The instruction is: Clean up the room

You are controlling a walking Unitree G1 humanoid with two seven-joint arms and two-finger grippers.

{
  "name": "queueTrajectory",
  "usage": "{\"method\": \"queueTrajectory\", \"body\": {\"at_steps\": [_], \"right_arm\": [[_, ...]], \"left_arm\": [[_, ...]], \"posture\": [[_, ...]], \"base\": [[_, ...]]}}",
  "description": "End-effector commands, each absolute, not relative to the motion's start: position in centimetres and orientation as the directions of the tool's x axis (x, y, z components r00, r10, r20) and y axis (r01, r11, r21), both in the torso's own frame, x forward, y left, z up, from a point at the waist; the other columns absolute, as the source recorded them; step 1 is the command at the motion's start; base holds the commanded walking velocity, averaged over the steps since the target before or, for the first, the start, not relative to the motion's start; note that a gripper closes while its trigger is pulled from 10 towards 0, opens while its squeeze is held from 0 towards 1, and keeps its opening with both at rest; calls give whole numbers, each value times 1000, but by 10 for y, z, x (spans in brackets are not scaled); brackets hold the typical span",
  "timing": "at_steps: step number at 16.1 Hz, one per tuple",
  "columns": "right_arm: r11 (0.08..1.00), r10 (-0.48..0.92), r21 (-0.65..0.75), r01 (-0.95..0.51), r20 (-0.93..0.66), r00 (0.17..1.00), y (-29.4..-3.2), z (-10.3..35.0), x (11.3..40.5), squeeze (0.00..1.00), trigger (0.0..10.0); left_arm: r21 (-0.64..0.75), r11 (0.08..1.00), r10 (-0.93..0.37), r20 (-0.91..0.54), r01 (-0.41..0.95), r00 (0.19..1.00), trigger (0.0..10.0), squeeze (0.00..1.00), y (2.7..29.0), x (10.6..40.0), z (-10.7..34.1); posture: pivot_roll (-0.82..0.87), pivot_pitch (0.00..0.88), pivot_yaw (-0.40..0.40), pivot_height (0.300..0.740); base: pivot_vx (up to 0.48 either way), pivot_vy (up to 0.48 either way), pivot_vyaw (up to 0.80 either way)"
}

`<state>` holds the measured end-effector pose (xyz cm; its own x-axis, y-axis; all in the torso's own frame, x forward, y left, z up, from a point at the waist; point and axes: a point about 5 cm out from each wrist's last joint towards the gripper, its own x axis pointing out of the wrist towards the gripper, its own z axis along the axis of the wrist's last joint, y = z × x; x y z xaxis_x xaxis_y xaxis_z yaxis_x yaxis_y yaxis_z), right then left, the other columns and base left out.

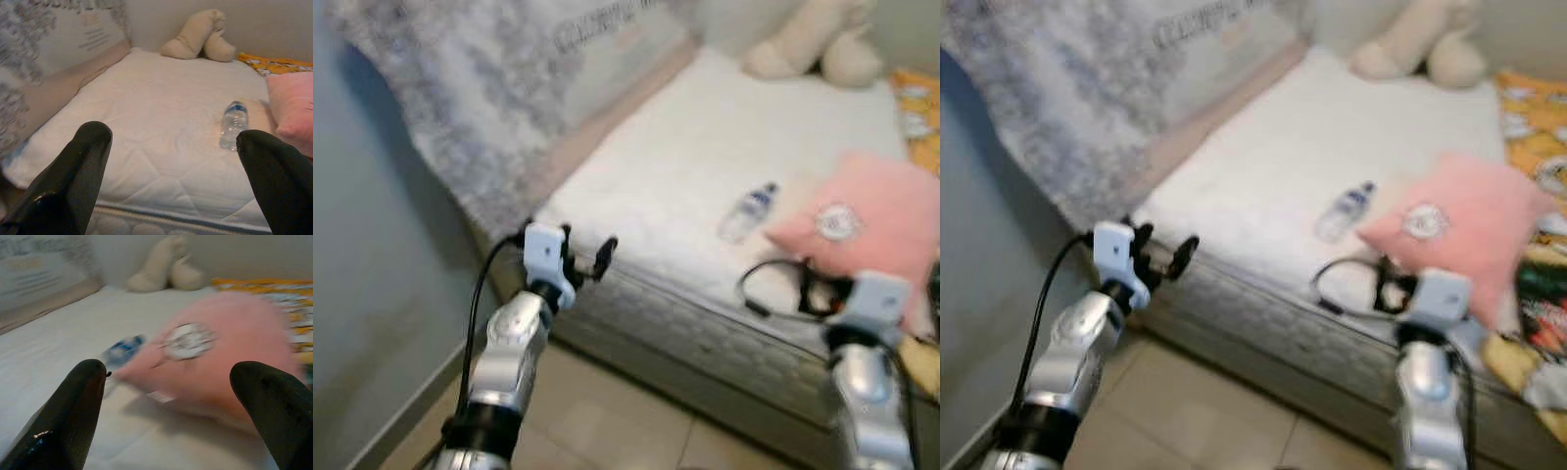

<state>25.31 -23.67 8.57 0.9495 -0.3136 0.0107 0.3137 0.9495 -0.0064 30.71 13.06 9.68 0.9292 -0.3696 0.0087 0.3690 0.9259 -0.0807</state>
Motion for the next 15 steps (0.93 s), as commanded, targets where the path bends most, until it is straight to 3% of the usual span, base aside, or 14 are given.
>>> {"method": "queueTrajectory", "body": {"at_steps": [1,5,9,13,15], "right_arm": [[953,-302,22,303,-13,953,-231,82,256,0,10000],[977,-208,37,210,-48,977,-213,76,261,0,10000],[973,-223,39,226,-58,973,-217,74,260,0,10000],[982,-187,-2,188,-61,980,-215,74,261,0,10000],[982,-189,7,189,-43,981,-214,74,258,0,10000]], "left_arm": [[-52,937,-347,7,347,938,10000,0,137,313,101],[-45,930,-364,10,364,931,10000,0,135,315,102],[-48,924,-380,15,380,925,10000,0,131,316,101],[-56,933,-356,-6,355,934,10000,0,130,319,98],[-28,955,-295,-8,295,955,10000,0,139,317,96]], "posture": [[-95,0,21,740],[-95,0,18,740],[-95,0,16,740],[-97,0,17,740],[-102,0,24,740]], "base": [[0,0,-681],[0,480,-689],[0,480,-730],[0,480,-109],[0,0,-350]]}}
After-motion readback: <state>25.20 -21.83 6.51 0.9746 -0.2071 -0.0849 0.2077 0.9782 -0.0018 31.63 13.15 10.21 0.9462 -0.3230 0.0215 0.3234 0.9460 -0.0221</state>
